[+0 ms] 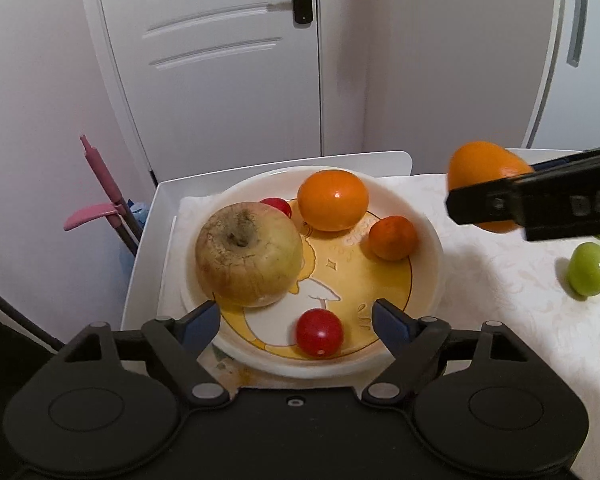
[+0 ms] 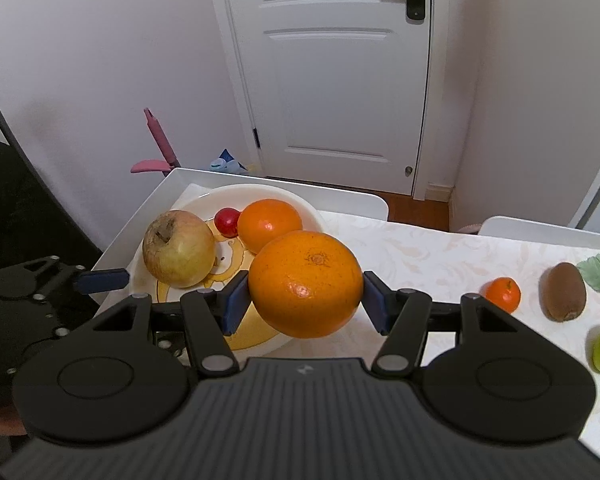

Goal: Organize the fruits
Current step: 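Carry the tomato and orange to the duck bowl with both tools, then open both tools to release the tomato and orange into the bowl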

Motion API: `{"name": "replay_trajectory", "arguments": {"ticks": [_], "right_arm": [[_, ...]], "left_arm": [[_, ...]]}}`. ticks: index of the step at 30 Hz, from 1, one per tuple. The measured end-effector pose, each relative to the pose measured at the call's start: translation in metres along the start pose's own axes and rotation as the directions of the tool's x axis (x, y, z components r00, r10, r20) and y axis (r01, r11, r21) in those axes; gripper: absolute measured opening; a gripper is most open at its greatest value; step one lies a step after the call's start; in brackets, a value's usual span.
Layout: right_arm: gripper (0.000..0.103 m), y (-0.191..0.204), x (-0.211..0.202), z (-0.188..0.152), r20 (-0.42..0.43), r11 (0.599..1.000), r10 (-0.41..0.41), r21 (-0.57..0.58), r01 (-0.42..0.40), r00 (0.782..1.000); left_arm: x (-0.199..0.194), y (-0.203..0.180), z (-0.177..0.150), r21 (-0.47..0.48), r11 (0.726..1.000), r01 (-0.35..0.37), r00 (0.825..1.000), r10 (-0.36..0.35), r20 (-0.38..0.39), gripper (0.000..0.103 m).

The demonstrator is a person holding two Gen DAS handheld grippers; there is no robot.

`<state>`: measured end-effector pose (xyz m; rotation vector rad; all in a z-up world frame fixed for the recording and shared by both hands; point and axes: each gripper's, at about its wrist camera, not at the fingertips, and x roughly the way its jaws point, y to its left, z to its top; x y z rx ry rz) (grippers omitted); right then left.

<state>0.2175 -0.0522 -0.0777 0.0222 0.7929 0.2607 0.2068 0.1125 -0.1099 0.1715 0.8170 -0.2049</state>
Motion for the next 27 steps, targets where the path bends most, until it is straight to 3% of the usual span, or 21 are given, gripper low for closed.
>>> {"name": "replay_trajectory", "arguments": {"ticks": [11, 19, 27], "right_arm": [[0.074, 0.028, 0.020, 0.009, -0.019, 0.995, 0.048, -0.089, -0.050, 0.999], [0.074, 0.046, 0.051, 0.002, -0.069, 0.980, 0.078, -0.176, -0.089, 0.995], [0.075, 0.052, 0.063, -0.011, -0.100, 0.973, 0.090, -0.201, -0.108, 0.991]], "left_arm": [[-0.019, 0.015, -0.012, -0.045, 0.998, -0.036, 0.999, 0.037, 0.015, 0.091], [-0.031, 0.025, -0.020, -0.048, 0.995, -0.092, 0.995, 0.093, 0.025, 0.093], [-0.028, 0.030, -0.028, -0.058, 0.993, -0.102, 0.995, 0.102, 0.000, 0.094]]}}
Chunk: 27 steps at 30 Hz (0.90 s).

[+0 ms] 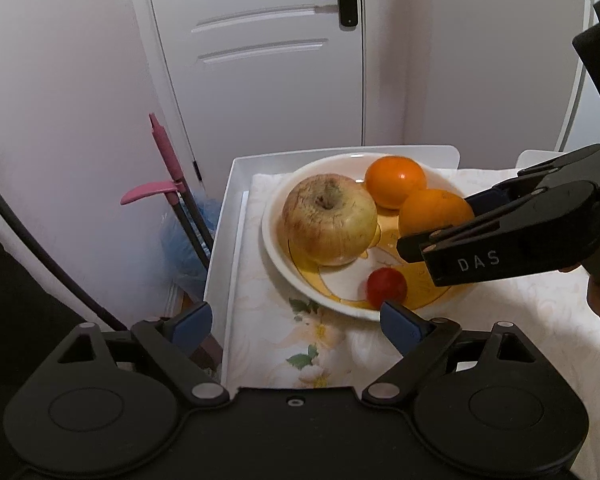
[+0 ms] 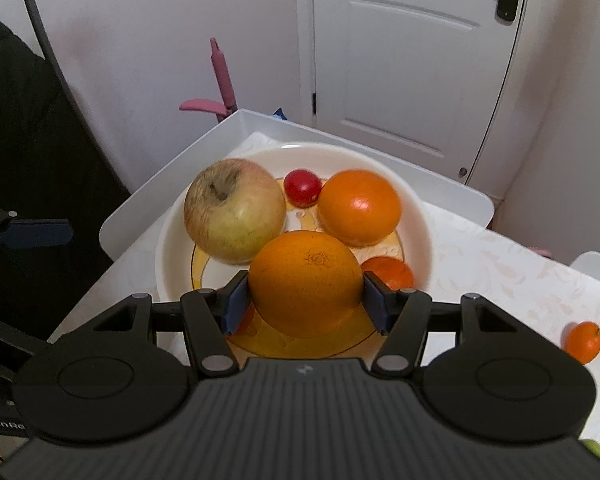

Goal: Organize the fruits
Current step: 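Open both tools to release the tomato and orange into the bowl, then move both tools back to the two green apples on the table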

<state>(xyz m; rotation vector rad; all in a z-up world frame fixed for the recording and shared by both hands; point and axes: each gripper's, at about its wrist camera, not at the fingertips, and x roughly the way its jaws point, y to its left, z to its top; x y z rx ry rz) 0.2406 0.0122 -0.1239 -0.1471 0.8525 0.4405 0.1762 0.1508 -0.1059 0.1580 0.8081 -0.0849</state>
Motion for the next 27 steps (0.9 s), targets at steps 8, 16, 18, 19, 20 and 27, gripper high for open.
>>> {"name": "replay_trajectory", "arguments": {"ticks": [8, 16, 18, 19, 20, 27], "right_arm": [[0.103, 0.000, -0.018, 0.001, 0.107, 1.000, -0.022, 0.016, 0.021, 0.994], [0.103, -0.007, -0.035, 0.001, 0.110, 0.999, -0.038, 0.041, 0.034, 0.993], [0.103, -0.008, -0.041, -0.001, 0.112, 0.998, -0.040, 0.044, 0.035, 0.993], [0.103, -0.008, -0.045, -0.002, 0.115, 0.998, -0.040, 0.046, 0.035, 0.993], [0.103, -0.009, -0.049, -0.003, 0.119, 0.998, -0.040, 0.047, 0.035, 0.992], [0.103, -0.021, -0.087, -0.009, 0.139, 0.995, -0.048, 0.092, 0.036, 0.989]], "left_arm": [[-0.001, 0.004, -0.001, -0.025, 1.000, 0.004, 1.000, -0.004, -0.009, 0.094], [-0.007, -0.001, 0.002, -0.022, 1.000, -0.007, 1.000, 0.007, 0.007, 0.094], [-0.011, -0.003, 0.003, -0.026, 1.000, -0.010, 1.000, 0.010, 0.015, 0.094], [-0.014, -0.005, 0.004, -0.027, 1.000, -0.012, 1.000, 0.013, 0.019, 0.094], [-0.016, -0.006, 0.006, -0.027, 1.000, -0.015, 1.000, 0.016, 0.023, 0.094], [-0.040, -0.026, 0.013, -0.025, 0.999, -0.029, 0.999, 0.030, 0.045, 0.096]]}}
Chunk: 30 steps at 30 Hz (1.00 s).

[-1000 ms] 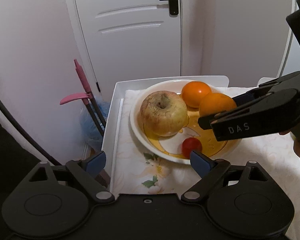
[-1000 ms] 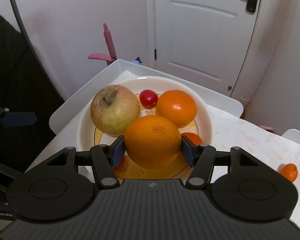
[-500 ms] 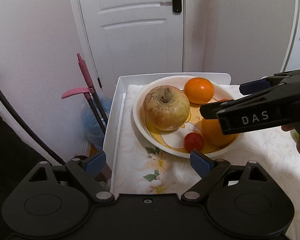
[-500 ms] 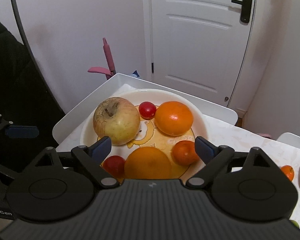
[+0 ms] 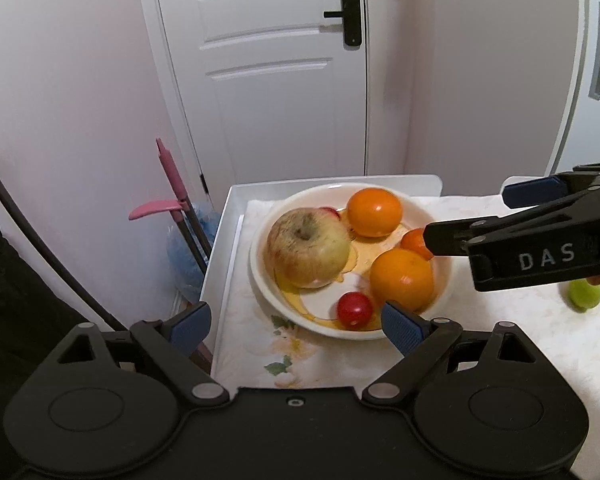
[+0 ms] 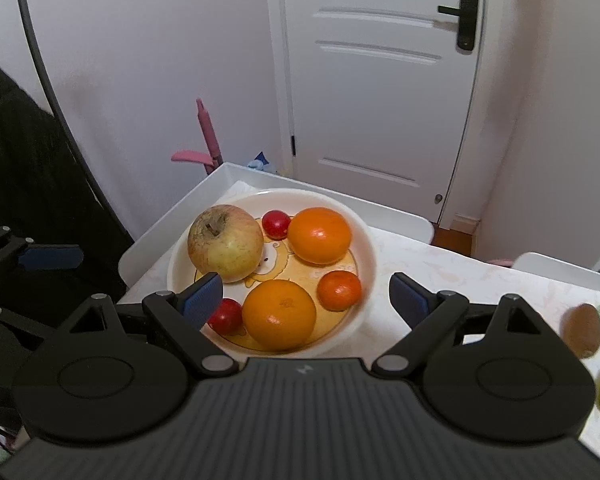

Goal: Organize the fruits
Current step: 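Move both tools back to the two green apples on the table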

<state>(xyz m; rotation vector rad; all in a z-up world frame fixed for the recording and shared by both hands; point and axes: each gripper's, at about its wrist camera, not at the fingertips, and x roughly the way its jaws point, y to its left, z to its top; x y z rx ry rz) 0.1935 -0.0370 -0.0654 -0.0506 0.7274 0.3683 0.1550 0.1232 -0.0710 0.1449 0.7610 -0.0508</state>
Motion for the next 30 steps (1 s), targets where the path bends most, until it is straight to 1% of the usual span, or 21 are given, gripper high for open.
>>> {"name": "replay_trajectory", "arguments": {"ticks": [2, 6, 12, 18, 24, 30], "right_arm": [[0.103, -0.006, -0.013, 0.000, 0.008, 1.000, -0.006, 0.015, 0.005, 1.000], [0.103, -0.020, -0.037, -0.001, 0.012, 0.999, -0.035, 0.021, 0.035, 0.999], [0.103, -0.060, -0.079, -0.012, 0.021, 0.993, -0.081, 0.085, 0.078, 0.997], [0.103, -0.106, -0.114, -0.031, 0.020, 0.987, -0.117, 0.111, 0.114, 0.993], [0.103, -0.149, -0.142, -0.050, 0.013, 0.983, -0.148, 0.115, 0.145, 0.989], [0.103, -0.198, -0.153, -0.071, -0.001, 0.982, -0.146, 0.119, 0.145, 0.989]], "left_arm": [[-0.008, -0.007, 0.003, -0.010, 1.000, -0.003, 1.000, 0.003, 0.007, 0.099], [-0.026, -0.021, 0.008, -0.040, 0.999, 0.016, 0.999, -0.015, 0.031, 0.103], [-0.048, -0.057, 0.014, -0.021, 0.999, 0.026, 0.998, -0.025, 0.058, 0.103], [-0.061, -0.093, 0.018, -0.044, 0.998, 0.046, 0.997, -0.043, 0.061, 0.103], [-0.069, -0.134, 0.018, -0.057, 0.998, 0.029, 0.998, -0.025, 0.065, 0.103], [-0.071, -0.179, 0.012, -0.072, 0.997, 0.018, 0.998, -0.013, 0.057, 0.103]]}}
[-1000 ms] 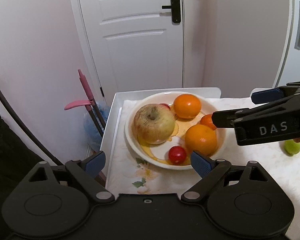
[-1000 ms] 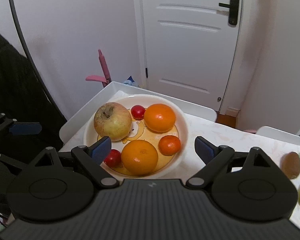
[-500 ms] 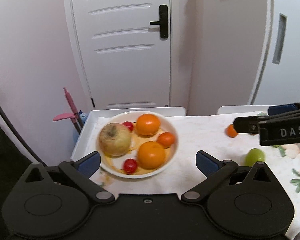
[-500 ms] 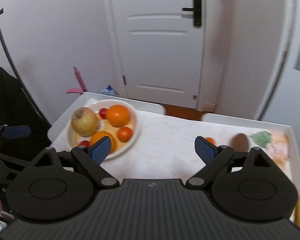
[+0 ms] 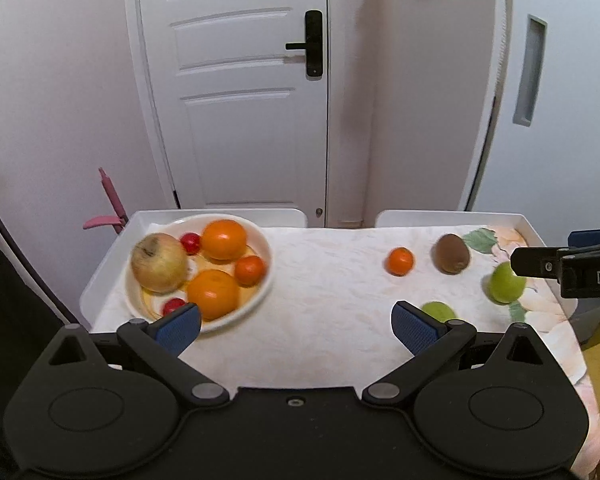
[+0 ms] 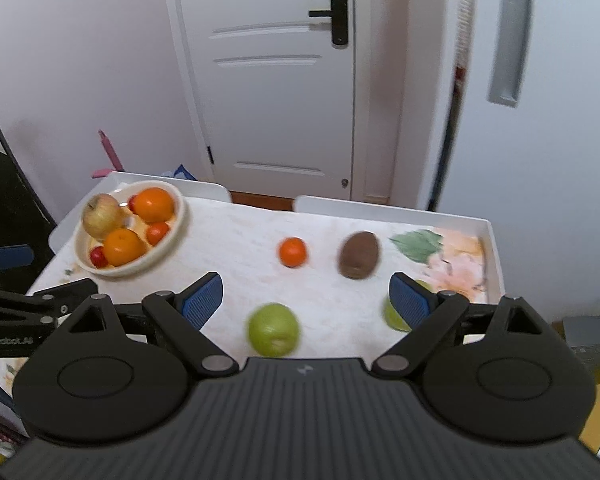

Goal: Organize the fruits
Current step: 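Move both tools back to the two green apples on the table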

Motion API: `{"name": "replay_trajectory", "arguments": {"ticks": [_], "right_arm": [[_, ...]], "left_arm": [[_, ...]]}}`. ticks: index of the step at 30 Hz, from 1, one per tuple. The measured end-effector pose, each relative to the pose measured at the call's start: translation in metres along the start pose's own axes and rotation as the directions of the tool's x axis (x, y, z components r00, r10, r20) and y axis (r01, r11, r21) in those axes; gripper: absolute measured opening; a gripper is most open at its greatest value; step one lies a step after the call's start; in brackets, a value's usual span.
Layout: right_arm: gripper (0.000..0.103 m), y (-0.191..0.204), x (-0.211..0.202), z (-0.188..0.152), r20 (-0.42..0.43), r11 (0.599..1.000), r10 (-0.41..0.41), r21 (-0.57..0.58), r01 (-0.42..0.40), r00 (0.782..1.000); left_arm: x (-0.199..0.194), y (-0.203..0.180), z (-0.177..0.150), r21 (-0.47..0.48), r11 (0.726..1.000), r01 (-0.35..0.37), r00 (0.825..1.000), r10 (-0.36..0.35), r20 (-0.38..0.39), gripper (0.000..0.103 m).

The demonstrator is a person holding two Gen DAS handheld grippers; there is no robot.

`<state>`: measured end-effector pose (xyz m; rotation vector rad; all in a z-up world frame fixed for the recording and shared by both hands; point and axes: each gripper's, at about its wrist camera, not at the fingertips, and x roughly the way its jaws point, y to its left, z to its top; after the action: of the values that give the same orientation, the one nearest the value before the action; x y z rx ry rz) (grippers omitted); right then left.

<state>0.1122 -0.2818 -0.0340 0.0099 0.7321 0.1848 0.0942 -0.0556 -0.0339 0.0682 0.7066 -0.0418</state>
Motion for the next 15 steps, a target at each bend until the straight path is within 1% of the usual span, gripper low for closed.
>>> {"name": "replay_trajectory", "arguments": {"ticks": [3, 7, 10, 15], "right_arm": [[0.103, -0.021, 0.007, -0.006, -0.007, 1.000, -0.001, -0.005, 0.001, 1.000], [0.103, -0.047, 0.022, -0.013, -0.016, 1.000, -0.003, -0.015, 0.003, 1.000], [0.103, -0.065, 0.037, -0.016, -0.022, 1.000, 0.000, -0.027, -0.001, 1.000], [0.103, -0.088, 0.064, -0.023, -0.039, 0.999, 0.024, -0.042, -0.026, 0.999]], "left_arm": [[0.004, -0.022, -0.004, 0.000, 1.000, 0.002, 1.000, -0.002, -0.010, 0.103], [0.019, -0.049, -0.008, -0.001, 1.000, 0.010, 1.000, -0.010, -0.023, 0.103], [0.035, -0.068, -0.013, 0.003, 1.000, 0.020, 0.999, -0.020, -0.027, 0.103], [0.067, -0.097, -0.023, -0.003, 1.000, 0.003, 0.999, -0.003, -0.051, 0.103]]}}
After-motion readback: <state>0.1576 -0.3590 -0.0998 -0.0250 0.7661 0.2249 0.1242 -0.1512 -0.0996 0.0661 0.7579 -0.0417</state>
